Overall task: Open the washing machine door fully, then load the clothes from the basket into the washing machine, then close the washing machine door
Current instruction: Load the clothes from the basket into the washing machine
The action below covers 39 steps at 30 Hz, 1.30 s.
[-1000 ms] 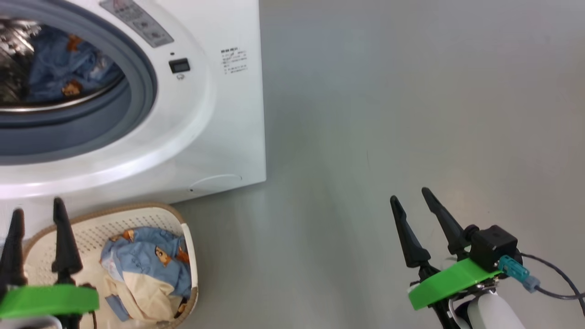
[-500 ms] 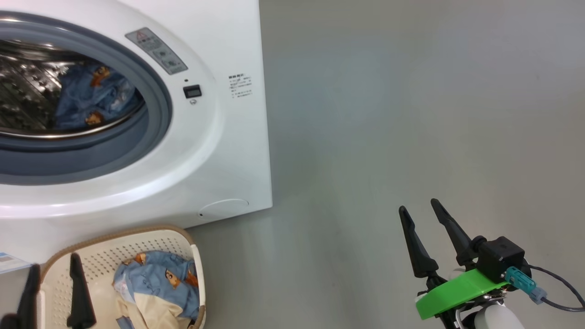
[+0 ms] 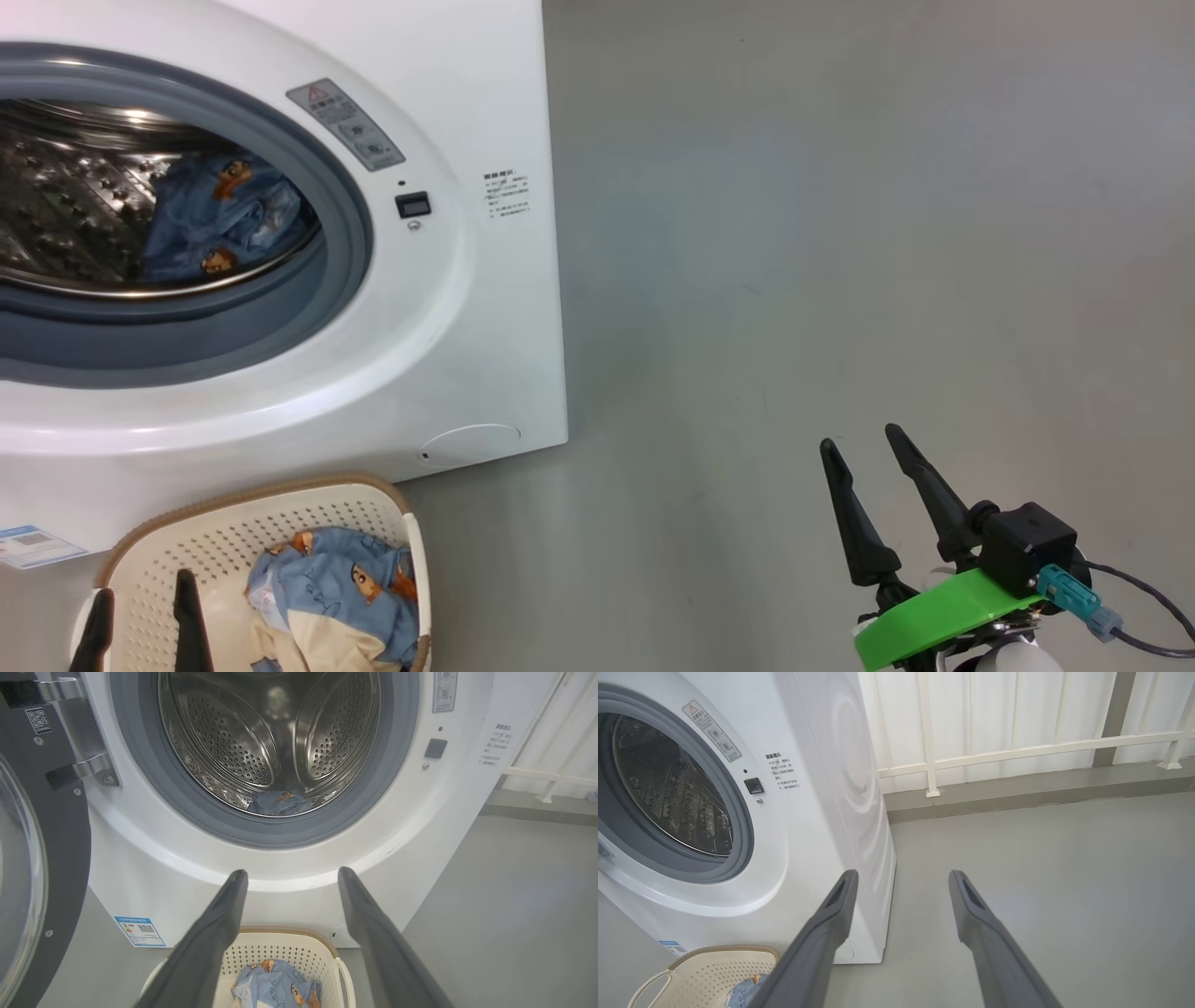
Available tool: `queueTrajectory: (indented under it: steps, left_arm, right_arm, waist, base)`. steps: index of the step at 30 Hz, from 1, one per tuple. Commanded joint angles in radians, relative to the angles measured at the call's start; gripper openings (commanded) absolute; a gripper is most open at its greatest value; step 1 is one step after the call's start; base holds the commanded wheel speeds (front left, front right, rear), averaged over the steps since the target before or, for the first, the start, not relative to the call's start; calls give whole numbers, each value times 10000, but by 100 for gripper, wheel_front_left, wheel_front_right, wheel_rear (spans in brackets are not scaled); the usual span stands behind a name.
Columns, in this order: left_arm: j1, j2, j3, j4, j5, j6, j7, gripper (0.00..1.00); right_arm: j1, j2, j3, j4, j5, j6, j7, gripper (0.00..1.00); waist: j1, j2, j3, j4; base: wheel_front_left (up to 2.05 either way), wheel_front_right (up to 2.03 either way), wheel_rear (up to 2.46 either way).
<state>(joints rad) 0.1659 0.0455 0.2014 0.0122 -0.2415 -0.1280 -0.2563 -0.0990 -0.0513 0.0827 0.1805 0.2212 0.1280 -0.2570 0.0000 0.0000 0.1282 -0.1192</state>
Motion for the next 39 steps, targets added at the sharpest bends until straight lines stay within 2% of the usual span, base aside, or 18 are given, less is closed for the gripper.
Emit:
queueTrajectory:
  steps: [1,19,39]
  left_arm:
    - [-65,51,275,-219,51,-26,-55,100]
    - [131,48,82,26,-178,56,-55,100]
    - [337,47,-79,283,-231,152,-55,100]
  right_arm:
    - [10,11,197,-278,-115,27,-48,100]
    - [183,11,120,-241,-207,27,-48,100]
    - [509,11,73,-37,-277,27,-48,100]
  waist:
    - [0,0,-23,24]
    - [0,0,-244,300]
    - [0,0,-1029,386]
  base:
    - [0,0,0]
    - [0,0,0]
    - [0,0,0]
